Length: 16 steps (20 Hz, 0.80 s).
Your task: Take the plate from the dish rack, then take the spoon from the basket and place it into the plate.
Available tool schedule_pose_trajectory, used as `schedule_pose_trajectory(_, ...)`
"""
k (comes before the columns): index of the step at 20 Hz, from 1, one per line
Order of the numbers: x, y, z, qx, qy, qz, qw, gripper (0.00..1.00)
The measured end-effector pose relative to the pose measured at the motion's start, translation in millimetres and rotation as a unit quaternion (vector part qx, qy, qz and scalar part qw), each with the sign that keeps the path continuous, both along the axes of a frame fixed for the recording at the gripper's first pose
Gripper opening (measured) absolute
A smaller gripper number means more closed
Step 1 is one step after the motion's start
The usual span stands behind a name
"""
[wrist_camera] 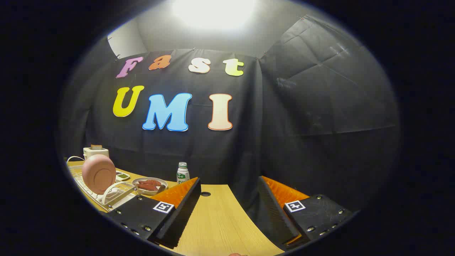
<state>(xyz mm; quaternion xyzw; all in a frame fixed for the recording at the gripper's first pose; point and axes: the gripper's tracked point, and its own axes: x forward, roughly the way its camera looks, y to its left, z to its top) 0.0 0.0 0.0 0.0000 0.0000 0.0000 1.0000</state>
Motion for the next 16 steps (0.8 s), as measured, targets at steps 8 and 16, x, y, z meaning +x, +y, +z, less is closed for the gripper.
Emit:
schedule_pose_trajectory(8,-69,99,61,0.029,-0.002,0.097,0.995,0.98)
schedule_pose_trajectory(16,-75,216,120,0.068,-0.036,0.206,0.976,0.98)
